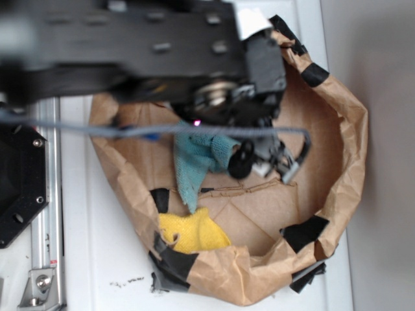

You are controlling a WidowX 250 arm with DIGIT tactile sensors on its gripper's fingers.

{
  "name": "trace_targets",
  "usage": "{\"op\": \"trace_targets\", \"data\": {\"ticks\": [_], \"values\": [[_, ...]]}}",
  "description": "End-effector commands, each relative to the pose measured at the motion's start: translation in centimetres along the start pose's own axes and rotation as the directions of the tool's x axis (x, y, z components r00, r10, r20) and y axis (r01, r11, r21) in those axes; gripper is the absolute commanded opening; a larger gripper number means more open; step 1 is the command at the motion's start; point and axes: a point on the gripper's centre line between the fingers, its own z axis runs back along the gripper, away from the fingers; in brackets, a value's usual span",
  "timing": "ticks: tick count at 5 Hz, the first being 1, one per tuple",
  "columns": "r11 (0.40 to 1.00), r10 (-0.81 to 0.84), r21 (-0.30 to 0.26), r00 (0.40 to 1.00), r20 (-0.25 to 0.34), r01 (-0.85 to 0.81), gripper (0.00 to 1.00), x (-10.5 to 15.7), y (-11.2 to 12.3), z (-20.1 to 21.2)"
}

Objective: Grab the blue cloth.

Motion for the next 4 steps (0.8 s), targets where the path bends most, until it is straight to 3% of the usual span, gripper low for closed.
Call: {"op": "trace_targets", "data": {"ticks": [1, 2, 3, 4], "values": [[0.999, -0.014, 0.031, 0.999, -0.048, 0.016, 1.00, 1.7, 1.8, -5.1], [0.998, -0.020, 0.052, 0.996, -0.086, 0.025, 1.00, 0.5, 1.5, -7.0], [0.998, 0.013, 0.058, 0.995, -0.095, -0.008, 0.00, -0.8, 1.8, -7.6], [0.997, -0.001, 0.077, 0.996, -0.088, 0.008, 0.00, -1.5, 2.2, -7.6]]}}
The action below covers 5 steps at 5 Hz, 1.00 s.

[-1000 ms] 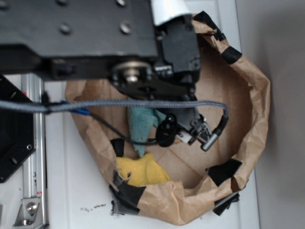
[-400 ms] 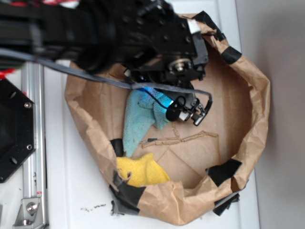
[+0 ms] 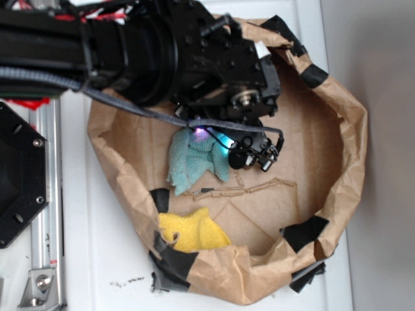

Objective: Grab the blue cloth.

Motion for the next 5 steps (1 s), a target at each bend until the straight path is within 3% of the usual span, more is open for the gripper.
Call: {"op": "trace_targets", "data": {"ticks": [1, 2, 3, 5], "values": [[0.999, -0.039, 0.022, 0.999, 0.020, 0.038, 0.00, -1.0, 1.1, 0.5], [0.985, -0.157, 0.083, 0.986, 0.058, 0.152, 0.00, -0.9, 0.9, 2.2], [0.932, -0.361, 0.058, 0.930, 0.070, 0.358, 0.00, -1.1, 0.8, 6.4], [0.758, -0.652, 0.096, 0.751, 0.100, 0.645, 0.00, -1.0, -1.1, 16.0]]}}
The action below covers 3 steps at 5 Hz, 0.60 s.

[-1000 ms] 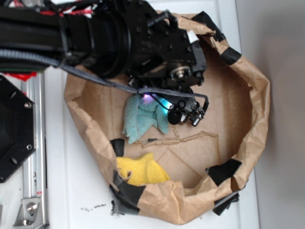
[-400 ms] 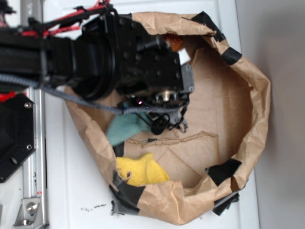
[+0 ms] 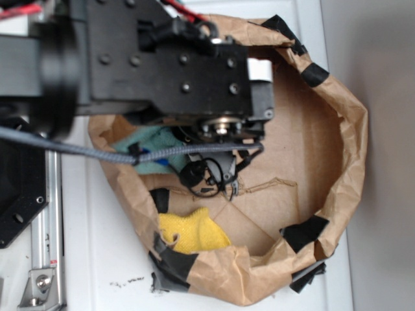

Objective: Grab the blue cloth.

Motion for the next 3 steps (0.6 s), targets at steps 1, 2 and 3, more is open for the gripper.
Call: {"op": "trace_targets", "data": {"ticks": [1, 2, 3], "values": [[0.982, -0.190, 0.037, 0.980, 0.062, 0.188, 0.00, 2.41, -0.55, 7.63], [0.978, -0.208, 0.041, 0.978, 0.034, 0.207, 0.00, 2.31, -1.08, 7.40], [0.977, -0.212, 0.041, 0.977, 0.035, 0.211, 0.00, 2.22, -1.35, 7.23]]}}
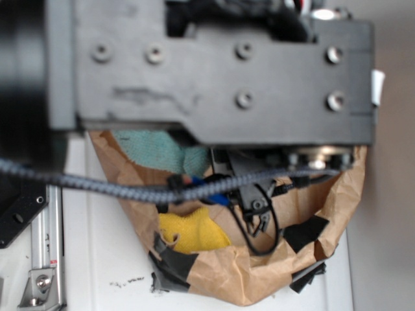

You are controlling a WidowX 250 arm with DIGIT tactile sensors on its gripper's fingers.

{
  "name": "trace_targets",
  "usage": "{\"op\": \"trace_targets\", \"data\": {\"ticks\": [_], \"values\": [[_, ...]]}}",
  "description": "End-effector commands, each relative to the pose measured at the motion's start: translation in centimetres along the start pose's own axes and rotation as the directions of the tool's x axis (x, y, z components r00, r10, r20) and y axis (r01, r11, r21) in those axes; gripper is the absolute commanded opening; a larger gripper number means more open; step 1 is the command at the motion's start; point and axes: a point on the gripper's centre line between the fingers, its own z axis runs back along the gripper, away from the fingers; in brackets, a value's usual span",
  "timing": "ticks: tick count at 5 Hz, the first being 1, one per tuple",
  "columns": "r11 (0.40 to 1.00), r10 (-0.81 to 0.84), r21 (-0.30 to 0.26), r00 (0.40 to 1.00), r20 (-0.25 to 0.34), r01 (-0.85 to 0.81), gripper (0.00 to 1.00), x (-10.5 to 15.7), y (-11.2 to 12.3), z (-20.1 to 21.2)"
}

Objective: Grab the blue cloth.

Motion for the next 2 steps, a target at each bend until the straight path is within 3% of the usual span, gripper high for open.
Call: {"op": "trace_targets", "data": {"ticks": [1, 2], "values": [[1.000, -0.023, -0.003, 0.998, 0.065, 0.024, 0.00, 0.56, 0.10, 1.72], [0.999, 0.021, 0.027, 0.998, 0.061, -0.023, 0.00, 0.23, -0.38, 2.13]]}}
